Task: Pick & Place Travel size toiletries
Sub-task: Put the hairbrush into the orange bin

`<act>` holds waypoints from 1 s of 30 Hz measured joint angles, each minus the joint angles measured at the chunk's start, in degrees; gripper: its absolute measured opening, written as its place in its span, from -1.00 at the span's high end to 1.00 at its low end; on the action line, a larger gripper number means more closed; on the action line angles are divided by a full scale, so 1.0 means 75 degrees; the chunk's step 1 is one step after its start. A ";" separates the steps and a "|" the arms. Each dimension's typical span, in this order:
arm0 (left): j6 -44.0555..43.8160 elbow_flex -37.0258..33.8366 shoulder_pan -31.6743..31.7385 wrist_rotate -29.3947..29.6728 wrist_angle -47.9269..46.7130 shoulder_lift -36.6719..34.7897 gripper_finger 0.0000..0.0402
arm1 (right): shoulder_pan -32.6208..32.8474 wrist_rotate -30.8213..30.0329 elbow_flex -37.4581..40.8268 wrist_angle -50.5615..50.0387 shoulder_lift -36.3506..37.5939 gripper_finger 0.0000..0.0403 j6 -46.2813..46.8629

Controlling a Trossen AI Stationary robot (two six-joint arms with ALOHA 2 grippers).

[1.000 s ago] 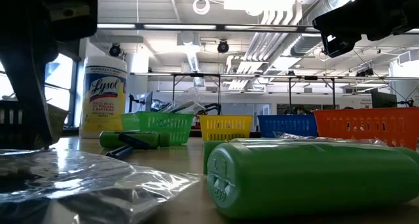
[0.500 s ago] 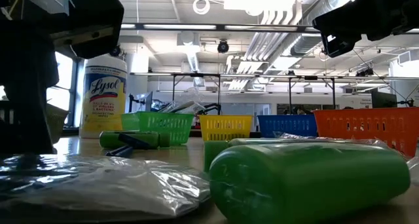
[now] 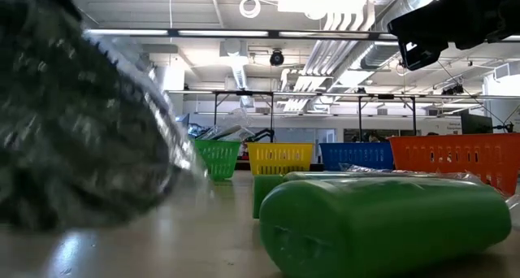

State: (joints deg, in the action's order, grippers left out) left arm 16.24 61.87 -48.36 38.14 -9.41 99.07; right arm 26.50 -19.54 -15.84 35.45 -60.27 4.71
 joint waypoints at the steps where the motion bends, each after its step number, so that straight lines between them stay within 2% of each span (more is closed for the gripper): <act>1: -0.0001 0.0000 0.0001 0.0060 -0.0013 -0.0080 1.00 | 0.0000 0.0000 0.0000 0.0003 0.0000 0.98 0.0000; 8: 0.0094 0.0007 0.0266 0.0403 -0.0139 -0.0559 1.00 | 0.0000 0.0056 0.0000 0.0579 0.0000 0.98 0.0314; 12: 0.0519 0.0009 0.0473 0.0700 -0.0169 -0.0806 1.00 | -0.0085 0.0100 0.0000 0.1095 -0.0029 0.98 0.1157; 17: 0.1074 0.0009 0.0750 0.0996 -0.0149 -0.1228 1.00 | -0.0626 0.0340 0.0000 0.1451 -0.0529 0.93 0.2107; 21: 0.1499 0.0009 0.0989 0.1082 -0.0147 -0.1565 1.00 | -0.1298 0.1491 0.0003 0.2304 -0.1406 0.71 0.2900; 25: 0.1984 0.0009 0.1176 0.1392 -0.0138 -0.1898 1.00 | -0.1936 0.2897 0.0000 0.3787 -0.2320 0.37 0.4019; 30: 0.2260 0.0009 0.1515 0.1455 -0.0121 -0.2289 1.00 | -0.2481 0.3541 -0.0339 0.4968 -0.3323 -0.06 0.5211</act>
State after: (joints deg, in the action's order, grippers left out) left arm 33.19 61.93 -37.00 49.05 -10.31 81.90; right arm 7.89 7.02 -18.38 72.71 -85.19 43.80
